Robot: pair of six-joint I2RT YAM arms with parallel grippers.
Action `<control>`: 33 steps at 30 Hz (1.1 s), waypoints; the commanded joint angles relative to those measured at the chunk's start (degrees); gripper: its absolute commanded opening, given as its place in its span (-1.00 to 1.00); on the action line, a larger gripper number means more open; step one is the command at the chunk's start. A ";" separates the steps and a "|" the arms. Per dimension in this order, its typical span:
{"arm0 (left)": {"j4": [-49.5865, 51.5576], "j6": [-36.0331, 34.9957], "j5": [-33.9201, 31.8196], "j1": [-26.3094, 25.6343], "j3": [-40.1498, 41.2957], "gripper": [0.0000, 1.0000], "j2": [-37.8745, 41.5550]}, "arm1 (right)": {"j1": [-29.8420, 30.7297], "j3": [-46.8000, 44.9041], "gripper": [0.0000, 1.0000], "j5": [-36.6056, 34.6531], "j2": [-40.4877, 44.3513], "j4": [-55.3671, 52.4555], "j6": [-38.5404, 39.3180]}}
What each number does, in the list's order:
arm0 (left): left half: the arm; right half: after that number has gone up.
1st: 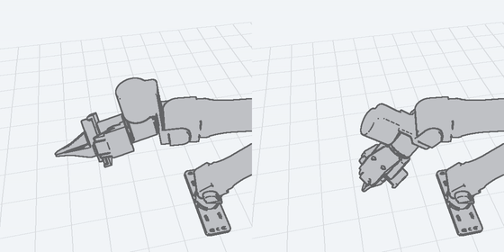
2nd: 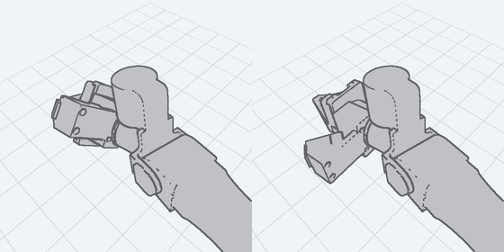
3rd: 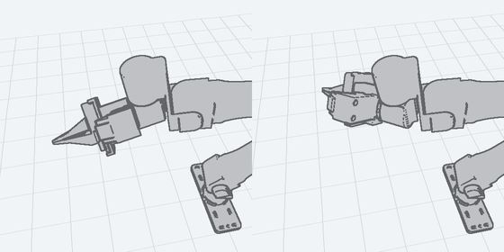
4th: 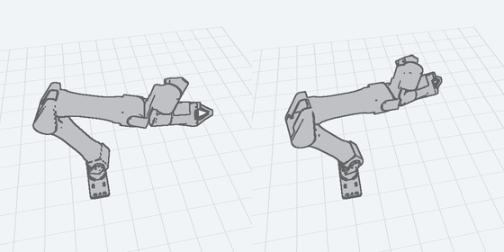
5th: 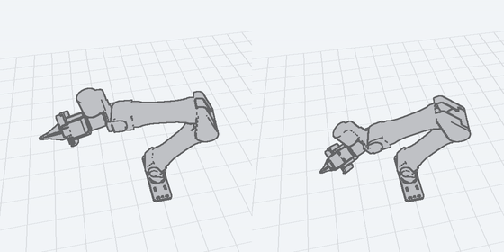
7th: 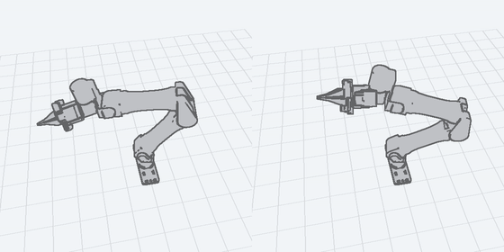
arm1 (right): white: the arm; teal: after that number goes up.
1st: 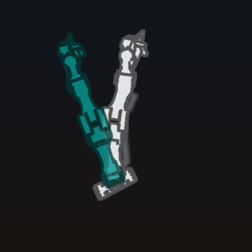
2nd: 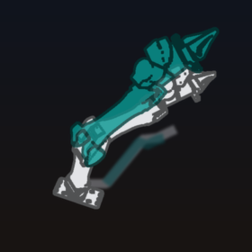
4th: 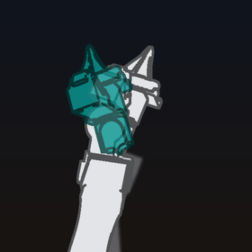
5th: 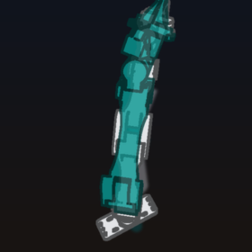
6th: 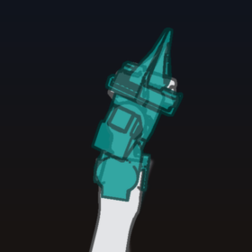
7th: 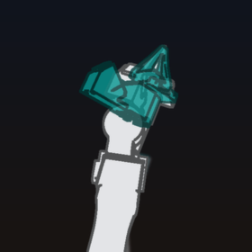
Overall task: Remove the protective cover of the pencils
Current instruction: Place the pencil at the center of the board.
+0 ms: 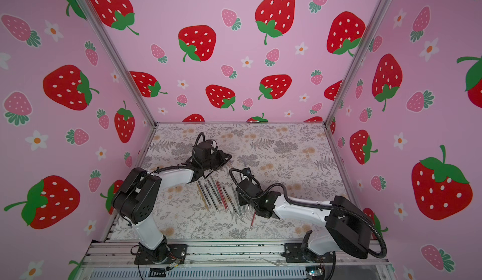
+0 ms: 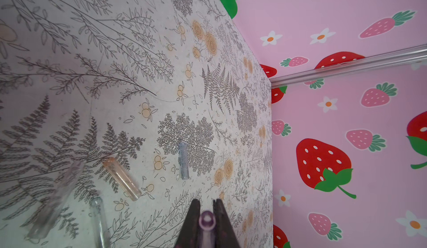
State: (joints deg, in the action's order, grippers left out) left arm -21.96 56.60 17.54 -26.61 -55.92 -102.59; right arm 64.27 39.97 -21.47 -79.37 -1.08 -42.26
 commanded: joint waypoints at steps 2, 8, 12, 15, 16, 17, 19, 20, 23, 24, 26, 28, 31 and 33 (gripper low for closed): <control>3.14 -1.99 -1.02 -1.24 -3.03 -1.00 -0.66 | -1.75 -1.21 -1.00 -1.59 -1.82 -2.63 -4.99; 7.25 -4.20 -1.54 -2.71 -6.02 -1.00 -1.93 | -3.09 -0.20 -1.00 0.51 -6.39 -3.49 -6.98; 7.94 -4.65 -1.54 -3.42 -6.56 -1.00 -3.16 | -3.70 0.95 -1.00 2.52 -9.94 -3.41 -8.11; 8.99 -4.74 -1.24 -3.52 -7.78 -1.00 -4.43 | -4.02 1.83 -1.00 3.68 -12.72 -3.38 -8.73; 9.34 -4.71 -1.08 -3.52 -8.32 -1.00 -4.87 | -4.22 2.24 -1.00 4.11 -13.43 -3.47 -8.72; 9.55 -4.82 -1.10 -3.54 -8.68 -1.00 -5.20 | -4.44 2.46 -1.00 4.55 -13.88 -3.49 -8.73; 9.65 -4.78 -0.97 -3.60 -9.33 -1.00 -5.92 | -4.84 2.66 -1.00 5.17 -14.48 -3.53 -8.68; 9.86 -4.70 -0.86 -3.61 -9.69 -1.00 -6.25 | -5.01 2.75 -1.00 5.29 -14.65 -3.66 -8.73; 10.66 -4.54 -0.75 -3.62 -10.39 -1.00 -7.11 | -5.42 2.82 -1.00 5.89 -14.60 -3.73 -8.76; 11.16 -4.37 -1.03 -3.62 -10.57 -1.00 -7.32 | -5.56 2.84 -1.00 6.19 -14.65 -3.75 -8.68; 12.35 -4.41 -2.13 -3.62 -10.64 -1.00 -7.58 | -5.55 2.93 -0.97 6.49 -14.91 -3.67 -8.71; 13.44 -4.55 -2.85 -3.58 -11.17 -1.00 -8.04 | -5.55 3.07 -0.85 6.54 -15.35 -3.62 -8.80; 15.59 -5.16 -2.86 -3.62 -13.23 -1.00 -9.46 | -5.65 3.35 -0.68 6.52 -15.40 -3.82 -8.42; 16.15 -5.28 -2.60 -3.62 -14.54 -1.00 -10.79 | -5.64 3.60 -0.61 6.30 -14.74 -4.38 -8.08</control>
State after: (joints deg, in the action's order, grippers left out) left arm -8.56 52.31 15.57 -30.02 -67.33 -111.50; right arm 58.85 43.07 -15.73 -93.47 -2.70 -49.69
